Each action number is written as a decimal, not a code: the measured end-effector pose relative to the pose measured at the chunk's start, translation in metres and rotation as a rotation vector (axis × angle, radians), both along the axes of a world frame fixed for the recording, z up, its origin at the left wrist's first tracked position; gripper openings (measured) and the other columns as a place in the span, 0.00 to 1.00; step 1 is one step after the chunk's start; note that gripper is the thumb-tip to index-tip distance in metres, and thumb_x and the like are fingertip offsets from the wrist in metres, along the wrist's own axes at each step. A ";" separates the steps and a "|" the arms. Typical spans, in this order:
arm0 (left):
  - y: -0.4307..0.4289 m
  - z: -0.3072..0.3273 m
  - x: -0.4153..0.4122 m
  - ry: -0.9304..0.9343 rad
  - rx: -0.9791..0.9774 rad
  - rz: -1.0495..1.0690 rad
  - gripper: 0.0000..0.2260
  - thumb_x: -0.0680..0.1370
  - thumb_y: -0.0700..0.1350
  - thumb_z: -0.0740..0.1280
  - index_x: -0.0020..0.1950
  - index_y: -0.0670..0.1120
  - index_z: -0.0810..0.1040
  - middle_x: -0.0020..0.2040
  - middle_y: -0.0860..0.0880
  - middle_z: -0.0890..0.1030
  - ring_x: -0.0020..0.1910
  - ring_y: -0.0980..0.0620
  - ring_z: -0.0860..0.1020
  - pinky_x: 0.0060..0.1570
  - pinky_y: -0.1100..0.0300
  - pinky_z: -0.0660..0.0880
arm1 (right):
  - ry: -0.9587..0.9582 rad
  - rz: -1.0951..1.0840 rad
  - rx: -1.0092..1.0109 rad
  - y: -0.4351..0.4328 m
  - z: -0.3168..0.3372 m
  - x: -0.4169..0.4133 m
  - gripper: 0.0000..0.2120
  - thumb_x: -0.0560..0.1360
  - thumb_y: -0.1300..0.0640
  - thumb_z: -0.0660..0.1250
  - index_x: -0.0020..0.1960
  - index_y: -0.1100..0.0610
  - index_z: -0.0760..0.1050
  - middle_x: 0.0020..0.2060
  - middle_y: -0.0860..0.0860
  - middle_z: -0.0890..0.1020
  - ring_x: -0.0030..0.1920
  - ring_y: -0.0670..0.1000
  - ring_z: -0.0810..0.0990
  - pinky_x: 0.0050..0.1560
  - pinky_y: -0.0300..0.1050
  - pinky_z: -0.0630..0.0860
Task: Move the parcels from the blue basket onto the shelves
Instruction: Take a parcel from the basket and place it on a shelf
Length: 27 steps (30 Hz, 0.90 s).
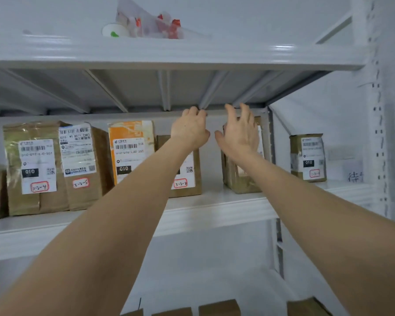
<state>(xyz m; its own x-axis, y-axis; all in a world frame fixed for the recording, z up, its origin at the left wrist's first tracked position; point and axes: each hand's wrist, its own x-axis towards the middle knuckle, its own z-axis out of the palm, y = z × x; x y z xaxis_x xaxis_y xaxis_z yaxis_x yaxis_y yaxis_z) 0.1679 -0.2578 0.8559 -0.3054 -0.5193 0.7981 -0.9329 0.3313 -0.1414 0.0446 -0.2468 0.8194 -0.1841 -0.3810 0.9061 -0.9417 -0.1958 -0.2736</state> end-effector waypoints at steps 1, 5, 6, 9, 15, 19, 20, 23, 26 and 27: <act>0.002 -0.002 -0.012 0.019 0.036 -0.011 0.23 0.79 0.47 0.61 0.73 0.44 0.62 0.70 0.44 0.65 0.69 0.44 0.64 0.61 0.49 0.69 | -0.051 0.012 0.001 0.002 -0.001 -0.014 0.31 0.77 0.49 0.65 0.76 0.53 0.56 0.76 0.58 0.55 0.76 0.59 0.55 0.72 0.54 0.59; 0.006 -0.011 -0.053 0.157 0.178 -0.096 0.23 0.80 0.44 0.59 0.74 0.42 0.60 0.72 0.42 0.65 0.70 0.42 0.66 0.65 0.48 0.66 | -0.266 0.073 0.126 0.005 -0.010 -0.064 0.31 0.79 0.51 0.63 0.77 0.54 0.55 0.77 0.58 0.55 0.76 0.58 0.56 0.71 0.54 0.60; 0.008 -0.014 -0.063 0.200 0.214 -0.113 0.23 0.80 0.44 0.59 0.74 0.41 0.60 0.71 0.40 0.66 0.69 0.41 0.67 0.65 0.49 0.66 | -0.314 0.103 0.165 0.004 -0.014 -0.074 0.30 0.79 0.51 0.62 0.77 0.54 0.55 0.77 0.58 0.55 0.75 0.59 0.57 0.71 0.54 0.61; 0.005 -0.021 -0.087 0.319 0.319 -0.140 0.21 0.80 0.41 0.59 0.72 0.40 0.62 0.67 0.39 0.71 0.66 0.41 0.70 0.61 0.53 0.68 | -0.405 0.195 0.260 -0.002 -0.028 -0.096 0.29 0.80 0.52 0.59 0.78 0.53 0.53 0.76 0.59 0.55 0.74 0.60 0.59 0.70 0.55 0.62; -0.002 -0.028 -0.105 0.460 0.424 -0.157 0.03 0.79 0.40 0.60 0.51 0.41 0.71 0.49 0.45 0.77 0.45 0.49 0.74 0.36 0.61 0.71 | -0.464 0.320 0.389 -0.009 -0.035 -0.107 0.22 0.81 0.53 0.56 0.74 0.55 0.63 0.70 0.58 0.69 0.67 0.60 0.70 0.64 0.53 0.69; -0.001 -0.024 -0.096 0.562 0.422 -0.223 0.08 0.78 0.41 0.63 0.56 0.40 0.72 0.54 0.43 0.81 0.49 0.47 0.80 0.48 0.51 0.80 | -0.494 0.416 0.353 -0.008 -0.036 -0.090 0.13 0.76 0.55 0.64 0.60 0.52 0.76 0.55 0.52 0.82 0.51 0.55 0.81 0.53 0.53 0.80; 0.000 -0.022 -0.091 0.578 0.407 -0.223 0.11 0.78 0.43 0.64 0.59 0.41 0.70 0.54 0.43 0.80 0.49 0.46 0.80 0.48 0.50 0.80 | -0.492 0.402 0.334 -0.010 -0.035 -0.085 0.12 0.75 0.56 0.65 0.58 0.52 0.76 0.53 0.52 0.83 0.50 0.55 0.81 0.51 0.53 0.80; 0.003 -0.016 -0.068 0.547 0.340 -0.194 0.22 0.76 0.45 0.67 0.67 0.44 0.64 0.52 0.45 0.79 0.46 0.45 0.81 0.44 0.48 0.81 | -0.461 0.343 0.300 -0.008 -0.033 -0.065 0.12 0.74 0.57 0.67 0.57 0.49 0.77 0.51 0.50 0.83 0.49 0.53 0.81 0.50 0.51 0.81; 0.003 -0.012 -0.043 0.440 0.260 -0.135 0.30 0.75 0.47 0.69 0.73 0.48 0.59 0.53 0.45 0.79 0.46 0.43 0.81 0.47 0.47 0.80 | -0.416 0.327 0.302 -0.004 -0.034 -0.045 0.14 0.74 0.56 0.66 0.60 0.48 0.76 0.52 0.48 0.83 0.48 0.53 0.81 0.43 0.45 0.79; 0.002 -0.011 -0.035 0.410 0.248 -0.118 0.30 0.75 0.47 0.70 0.73 0.49 0.60 0.53 0.46 0.79 0.46 0.43 0.81 0.48 0.47 0.80 | -0.407 0.332 0.300 -0.005 -0.035 -0.040 0.14 0.75 0.56 0.66 0.60 0.48 0.75 0.52 0.47 0.83 0.48 0.52 0.81 0.39 0.42 0.76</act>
